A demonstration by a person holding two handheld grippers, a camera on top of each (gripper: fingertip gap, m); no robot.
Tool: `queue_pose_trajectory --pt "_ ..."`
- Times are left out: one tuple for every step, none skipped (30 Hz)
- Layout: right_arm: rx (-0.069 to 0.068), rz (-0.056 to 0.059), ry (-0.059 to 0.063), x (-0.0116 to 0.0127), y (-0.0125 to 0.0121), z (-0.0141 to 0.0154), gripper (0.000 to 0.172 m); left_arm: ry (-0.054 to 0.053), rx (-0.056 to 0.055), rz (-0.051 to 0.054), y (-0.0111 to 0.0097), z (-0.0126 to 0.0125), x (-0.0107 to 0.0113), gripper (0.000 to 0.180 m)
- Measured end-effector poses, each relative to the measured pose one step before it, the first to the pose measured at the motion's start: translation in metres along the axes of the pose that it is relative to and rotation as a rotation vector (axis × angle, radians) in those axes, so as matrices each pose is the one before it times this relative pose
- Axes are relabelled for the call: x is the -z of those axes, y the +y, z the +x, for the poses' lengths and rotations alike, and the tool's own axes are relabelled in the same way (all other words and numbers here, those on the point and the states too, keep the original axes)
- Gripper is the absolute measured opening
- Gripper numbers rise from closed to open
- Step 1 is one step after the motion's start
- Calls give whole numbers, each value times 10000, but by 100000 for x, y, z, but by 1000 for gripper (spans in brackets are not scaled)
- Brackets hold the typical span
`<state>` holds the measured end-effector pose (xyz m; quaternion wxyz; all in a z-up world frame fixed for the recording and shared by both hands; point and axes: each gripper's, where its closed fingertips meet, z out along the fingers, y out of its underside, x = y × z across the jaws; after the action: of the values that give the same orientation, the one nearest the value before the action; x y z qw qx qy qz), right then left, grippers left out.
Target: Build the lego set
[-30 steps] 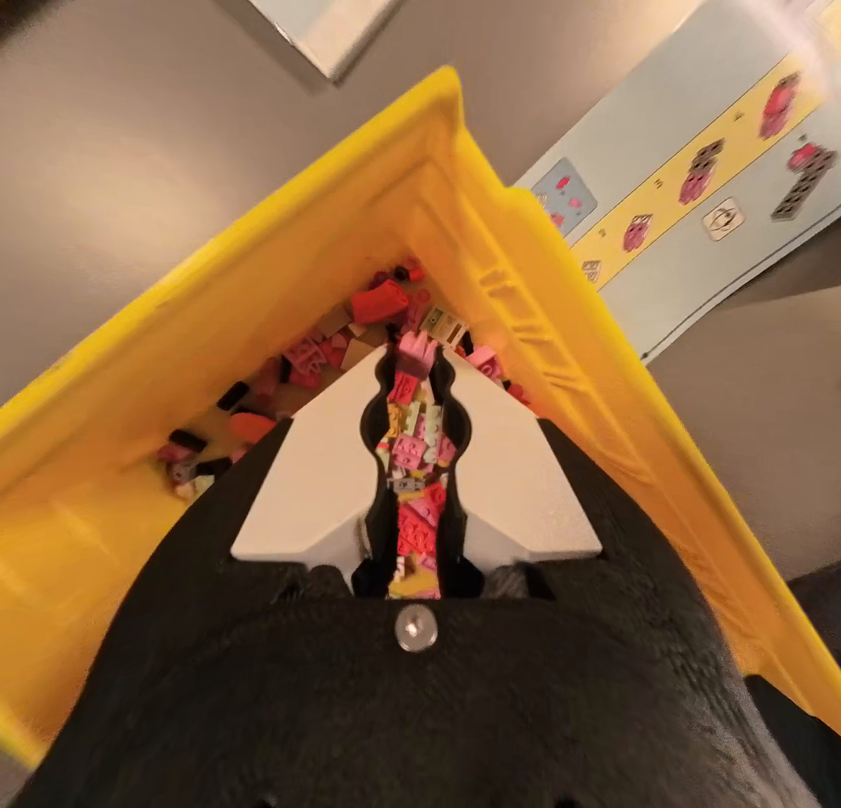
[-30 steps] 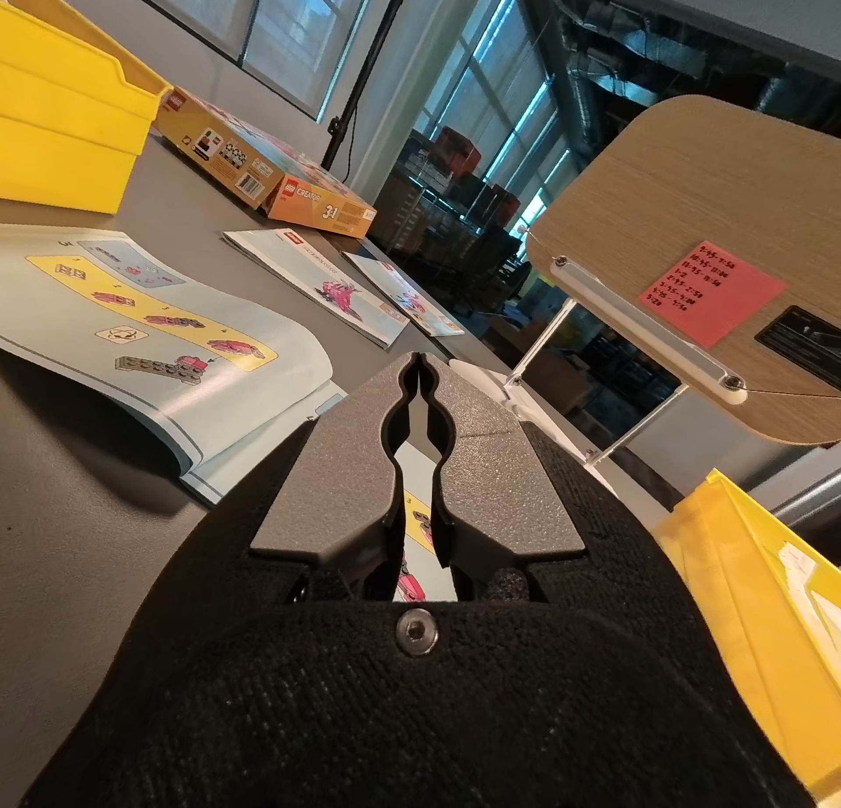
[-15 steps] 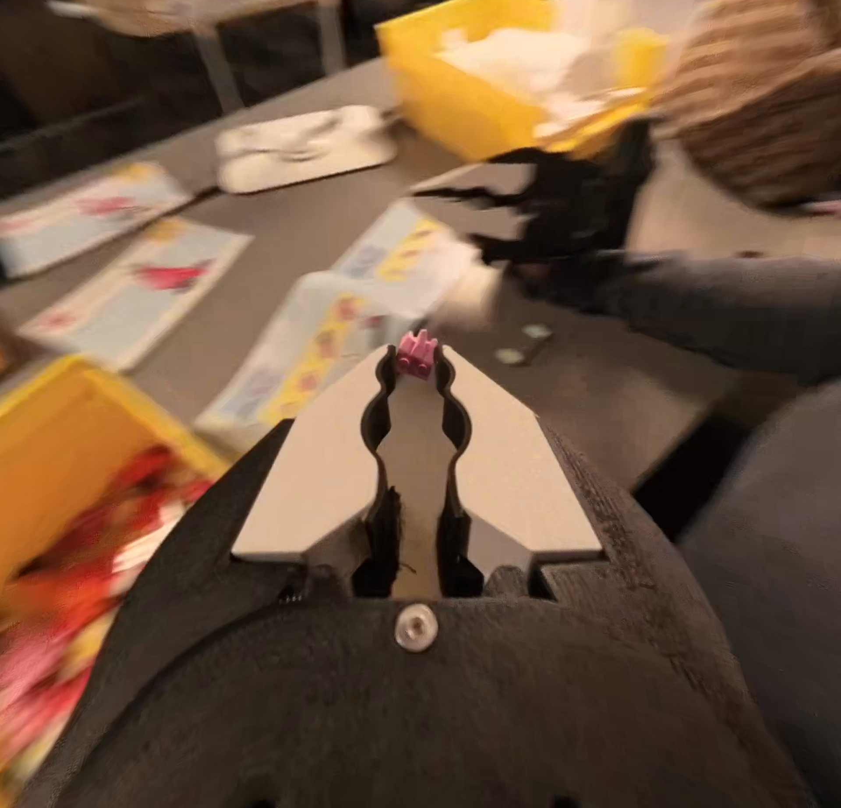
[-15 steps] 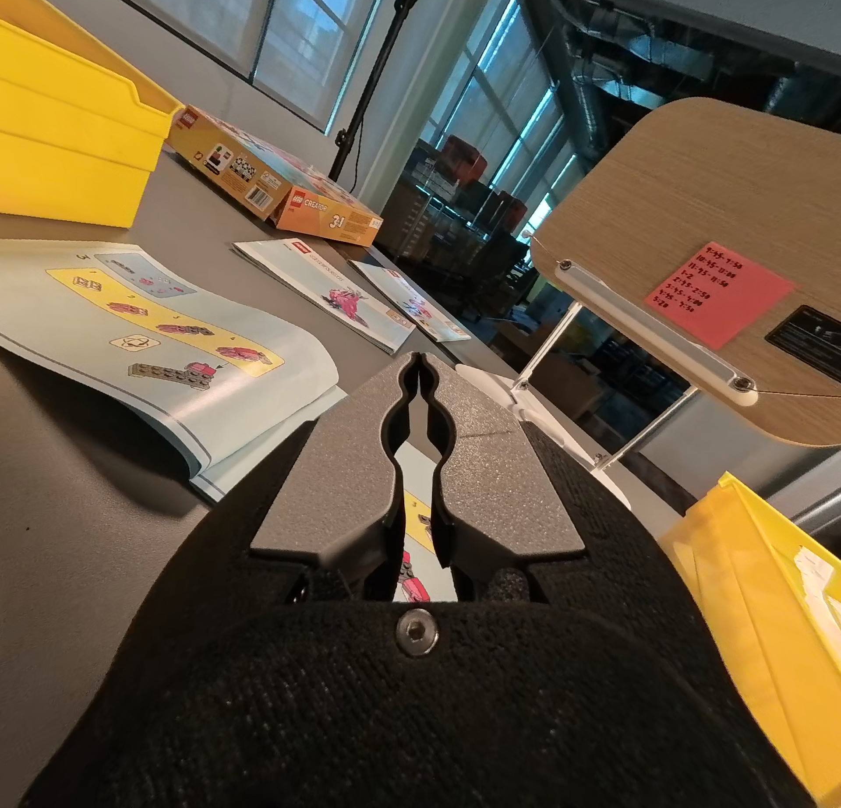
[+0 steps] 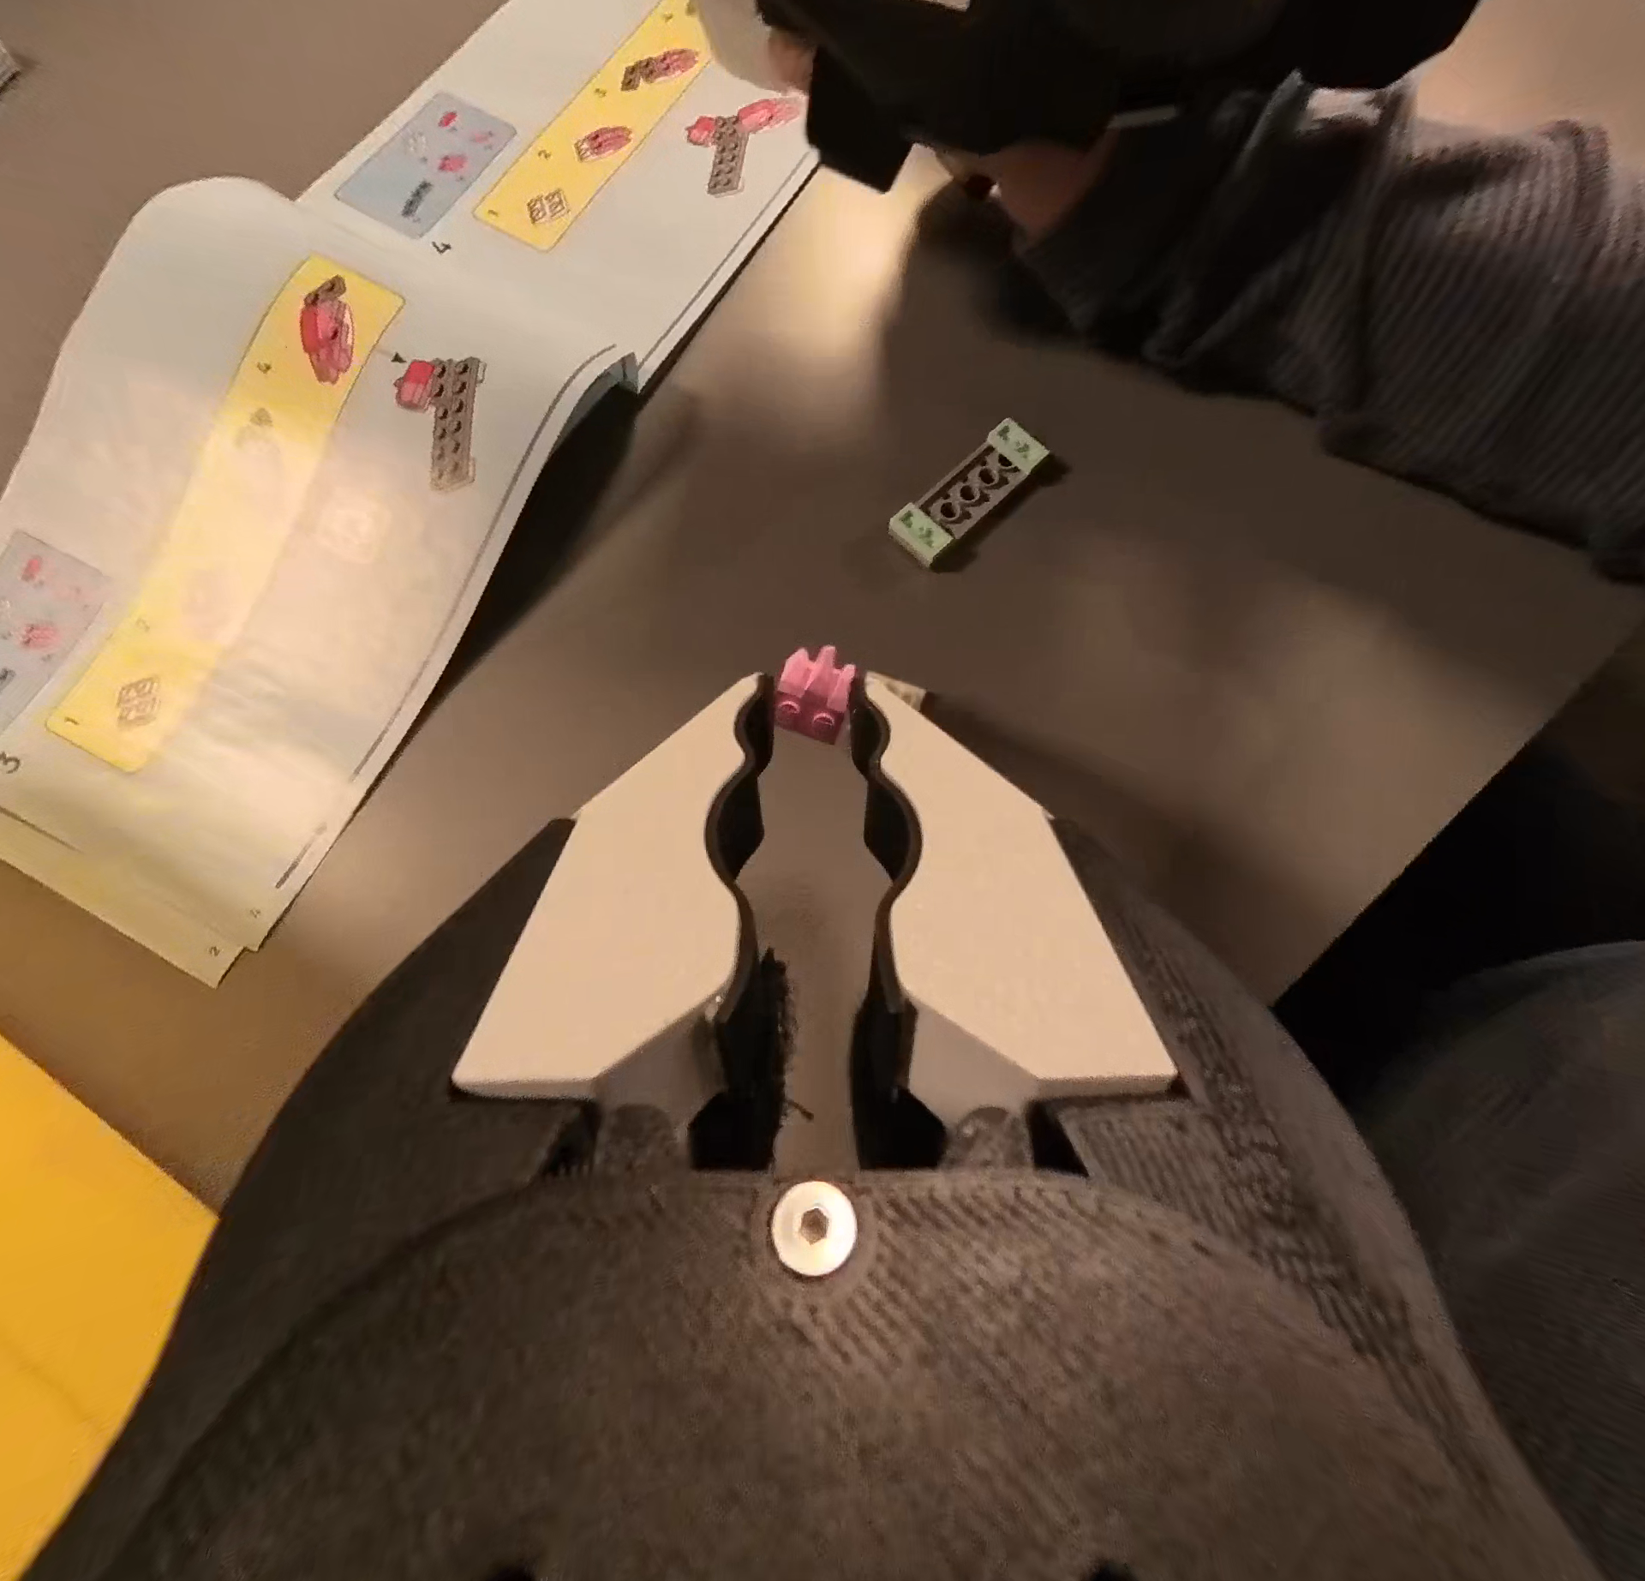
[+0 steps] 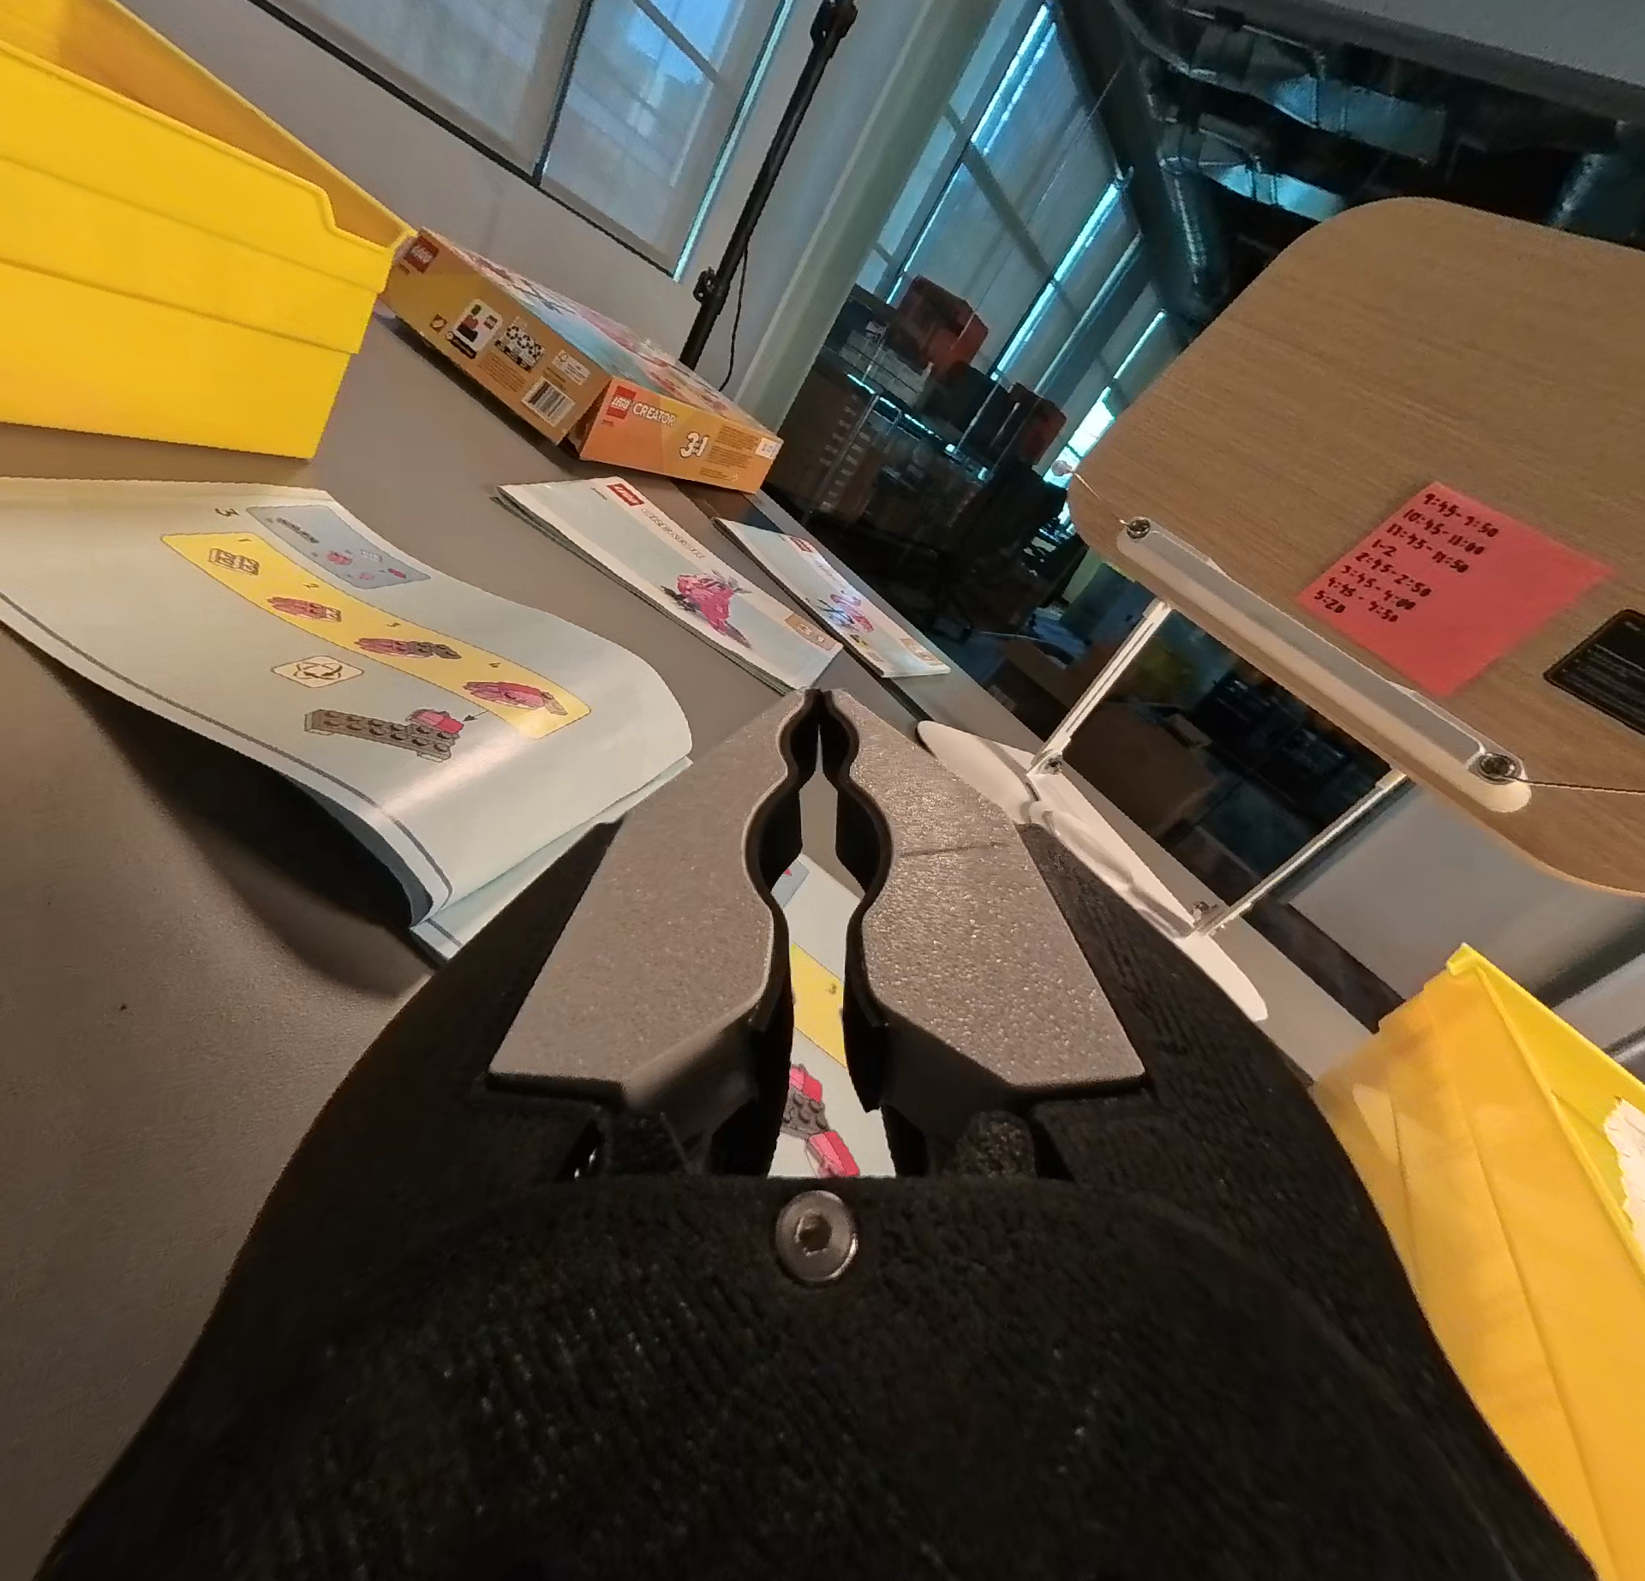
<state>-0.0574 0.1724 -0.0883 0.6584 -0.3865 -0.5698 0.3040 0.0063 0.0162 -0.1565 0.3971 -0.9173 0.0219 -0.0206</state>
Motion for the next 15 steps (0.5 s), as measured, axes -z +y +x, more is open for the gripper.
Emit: queue_pose_trajectory --pt "-30 2 -57 36 18 -24 0 -37 -26 -21 191 -114 -133 16" --pt "-35 19 57 36 21 178 0 -35 -89 -105 272 -69 -143 16" --pt "-67 0 141 26 70 349 0 -119 -81 -194 351 -184 -150 16" --pt "-95 -25 98 19 103 326 0 -75 -100 -184 302 -122 -118 16" --pt "-100 1 80 51 56 291 0 -27 -64 -231 330 -101 -117 16" --pt "-102 40 63 71 -15 226 0 -24 13 -306 389 -144 -128 16" --pt "-85 34 26 55 -25 135 0 -13 36 -314 405 -161 -150 16" --pt "-33 -12 14 45 16 64 0 58 39 -274 351 -49 -166 16" --pt "17 -31 -10 35 34 -17 0 75 58 -181 217 -11 -140 16" --pt "43 -41 -39 46 37 -102 0 69 47 -43 -6 25 -6 16" --pt "37 -54 -87 56 33 -173 0 45 28 -91 28 -14 5 16" --pt "5 -70 -161 55 33 -277 0 19 53 -86 23 -32 17 16" --pt "-45 -115 -222 64 93 -320 0 -29 68 -72 18 -117 6 17" --pt "-91 -151 -230 63 128 -304 0 -90 76 -67 32 -185 6 18" --pt "-107 -137 -212 89 128 -250 0 -139 81 -67 55 -228 22 31"
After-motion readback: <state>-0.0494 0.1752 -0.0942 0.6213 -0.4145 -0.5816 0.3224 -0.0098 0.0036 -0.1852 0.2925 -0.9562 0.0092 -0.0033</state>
